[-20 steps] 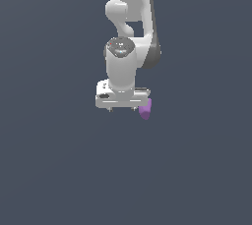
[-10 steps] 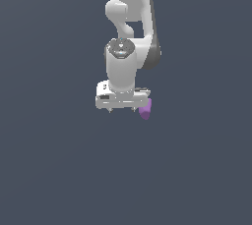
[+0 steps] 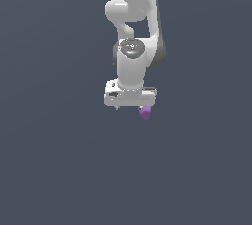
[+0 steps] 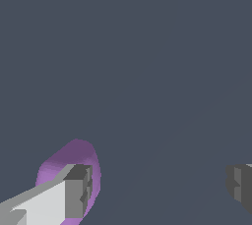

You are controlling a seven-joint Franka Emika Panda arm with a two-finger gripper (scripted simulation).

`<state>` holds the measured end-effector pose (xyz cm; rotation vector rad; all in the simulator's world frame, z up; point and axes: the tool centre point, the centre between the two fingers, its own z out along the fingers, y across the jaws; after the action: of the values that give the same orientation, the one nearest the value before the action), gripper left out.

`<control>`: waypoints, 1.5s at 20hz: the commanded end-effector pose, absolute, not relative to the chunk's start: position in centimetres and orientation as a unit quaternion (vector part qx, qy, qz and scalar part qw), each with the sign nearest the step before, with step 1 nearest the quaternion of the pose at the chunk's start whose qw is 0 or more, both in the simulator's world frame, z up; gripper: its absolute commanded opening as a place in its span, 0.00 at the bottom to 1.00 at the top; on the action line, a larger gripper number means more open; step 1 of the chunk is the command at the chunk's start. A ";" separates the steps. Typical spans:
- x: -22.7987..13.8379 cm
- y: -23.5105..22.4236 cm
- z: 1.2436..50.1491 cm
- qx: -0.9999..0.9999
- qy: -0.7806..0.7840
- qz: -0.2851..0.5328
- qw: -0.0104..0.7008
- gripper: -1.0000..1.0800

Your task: Pick up the object and move it to a goal position.

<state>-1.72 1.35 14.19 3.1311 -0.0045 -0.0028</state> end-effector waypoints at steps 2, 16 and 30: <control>-2.8 3.1 13.6 1.000 -0.022 -0.001 0.004 0.96; -7.5 9.1 11.6 0.995 -0.099 0.000 0.000 0.96; -8.1 9.7 10.2 0.994 -0.108 0.000 0.000 0.96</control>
<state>-8.05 9.70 10.66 3.1235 -0.3381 0.0011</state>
